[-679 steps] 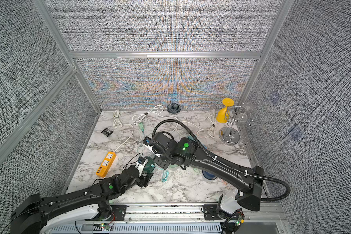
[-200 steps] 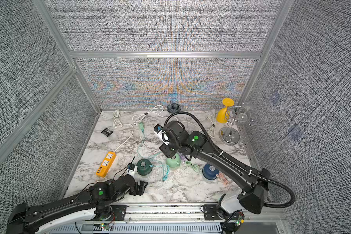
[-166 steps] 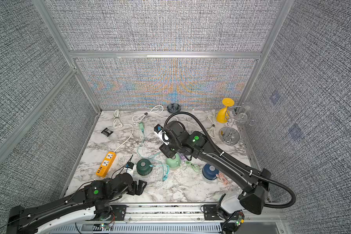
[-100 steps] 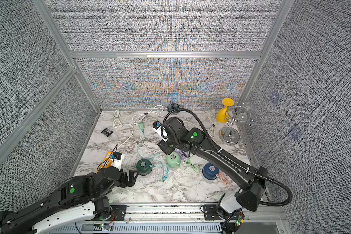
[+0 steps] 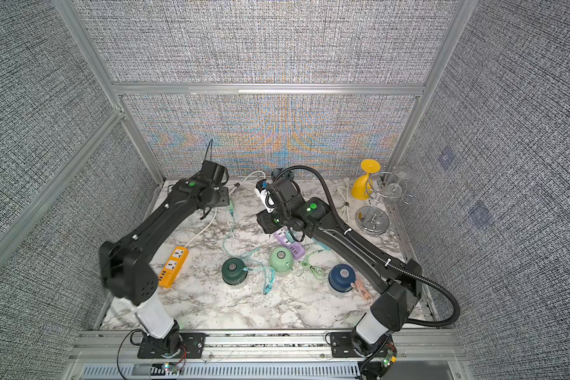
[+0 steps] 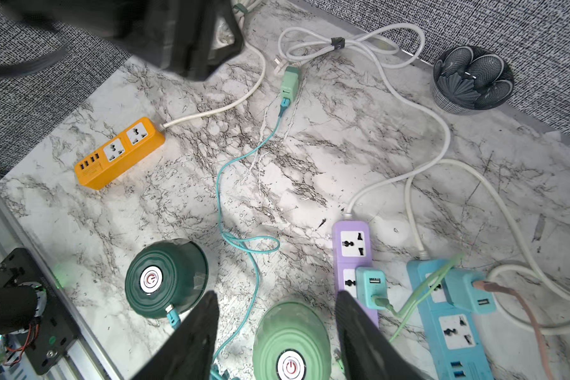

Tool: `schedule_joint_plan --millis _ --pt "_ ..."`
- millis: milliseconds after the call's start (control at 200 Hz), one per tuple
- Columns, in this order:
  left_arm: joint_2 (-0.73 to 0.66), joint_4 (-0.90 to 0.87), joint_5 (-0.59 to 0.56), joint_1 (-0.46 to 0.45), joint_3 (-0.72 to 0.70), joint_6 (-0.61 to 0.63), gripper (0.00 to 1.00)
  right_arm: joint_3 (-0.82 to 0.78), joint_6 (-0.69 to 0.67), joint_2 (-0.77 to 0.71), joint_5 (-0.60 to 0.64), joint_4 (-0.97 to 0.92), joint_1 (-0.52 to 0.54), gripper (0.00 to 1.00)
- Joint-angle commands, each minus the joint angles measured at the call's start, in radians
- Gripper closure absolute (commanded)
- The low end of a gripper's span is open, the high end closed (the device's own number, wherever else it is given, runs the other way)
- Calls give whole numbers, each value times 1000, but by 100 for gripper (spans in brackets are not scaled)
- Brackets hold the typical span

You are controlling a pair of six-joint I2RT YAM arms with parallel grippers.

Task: Charge the cordless meat grinders
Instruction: Pick up the plug from the center of the board.

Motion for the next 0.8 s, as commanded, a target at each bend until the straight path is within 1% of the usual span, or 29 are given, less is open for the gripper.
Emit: schedule_joint_plan --millis 0,90,190,305,410,555,796 --pt "198 -143 125 51 179 2 32 -32 23 -23 -8 46 -7 41" --pt "362 -239 125 72 353 -1 32 -74 25 -45 -19 66 -12 41" --pt "465 -274 119 74 451 5 32 -114 28 -62 -29 86 -18 41" --pt "525 -256 120 76 479 13 33 -142 35 -70 -48 108 -24 41" --pt "567 -245 140 76 508 14 35 -146 43 -61 -76 120 -26 41" --pt "615 -227 117 77 531 14 36 -143 51 -51 -95 130 -26 41" --pt "703 -244 135 92 641 20 40 -143 59 -45 -131 138 -26 41"
